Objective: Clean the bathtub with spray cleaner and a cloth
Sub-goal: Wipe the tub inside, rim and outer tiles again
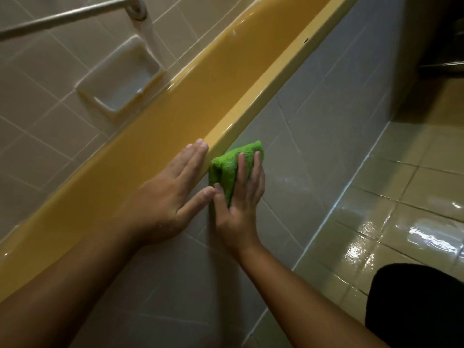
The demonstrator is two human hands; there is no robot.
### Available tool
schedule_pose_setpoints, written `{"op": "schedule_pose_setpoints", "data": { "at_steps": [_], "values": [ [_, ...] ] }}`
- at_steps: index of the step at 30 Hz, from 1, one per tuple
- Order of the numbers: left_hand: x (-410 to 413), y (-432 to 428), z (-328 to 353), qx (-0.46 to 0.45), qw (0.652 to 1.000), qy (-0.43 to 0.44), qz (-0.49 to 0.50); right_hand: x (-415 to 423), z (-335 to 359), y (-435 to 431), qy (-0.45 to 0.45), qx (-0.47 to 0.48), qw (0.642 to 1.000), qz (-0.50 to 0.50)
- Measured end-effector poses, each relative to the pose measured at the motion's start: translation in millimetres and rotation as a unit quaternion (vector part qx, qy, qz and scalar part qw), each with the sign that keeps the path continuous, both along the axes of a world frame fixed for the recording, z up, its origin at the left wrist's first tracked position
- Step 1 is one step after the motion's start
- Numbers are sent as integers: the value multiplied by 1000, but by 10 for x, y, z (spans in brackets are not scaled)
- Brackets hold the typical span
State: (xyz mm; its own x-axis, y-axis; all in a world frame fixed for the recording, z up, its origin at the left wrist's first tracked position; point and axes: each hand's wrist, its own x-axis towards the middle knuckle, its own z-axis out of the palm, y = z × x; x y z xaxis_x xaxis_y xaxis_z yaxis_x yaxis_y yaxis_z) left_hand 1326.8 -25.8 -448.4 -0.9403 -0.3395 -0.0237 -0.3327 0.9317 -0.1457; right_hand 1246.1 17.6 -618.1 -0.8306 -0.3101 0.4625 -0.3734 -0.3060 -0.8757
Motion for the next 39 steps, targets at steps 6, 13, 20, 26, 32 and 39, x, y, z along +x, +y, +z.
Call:
{"op": "schedule_pose_setpoints", "data": {
  "at_steps": [6,13,20,26,32,39],
  "values": [
    [-145,15,18,-6,1000,-7,12,-59,-852,-148,-161,35,983,-79],
    [-202,-5,0,-23,1000,-9,10,-90,-1969,-129,-436,113,892,-27],
    [-191,28,-2,-36,999,-14,11,27,-2551,-125,-585,140,798,-46],
    [-187,50,7,-38,999,-10,15,-15,-2295,-188,-626,132,766,-66],
    [-205,11,-2,-23,1000,1,6,168,-1153,-190,-452,101,883,-79],
    [-334,-83,-18,32,999,28,-9,231,172,-20,-124,13,992,20]
  ]
}}
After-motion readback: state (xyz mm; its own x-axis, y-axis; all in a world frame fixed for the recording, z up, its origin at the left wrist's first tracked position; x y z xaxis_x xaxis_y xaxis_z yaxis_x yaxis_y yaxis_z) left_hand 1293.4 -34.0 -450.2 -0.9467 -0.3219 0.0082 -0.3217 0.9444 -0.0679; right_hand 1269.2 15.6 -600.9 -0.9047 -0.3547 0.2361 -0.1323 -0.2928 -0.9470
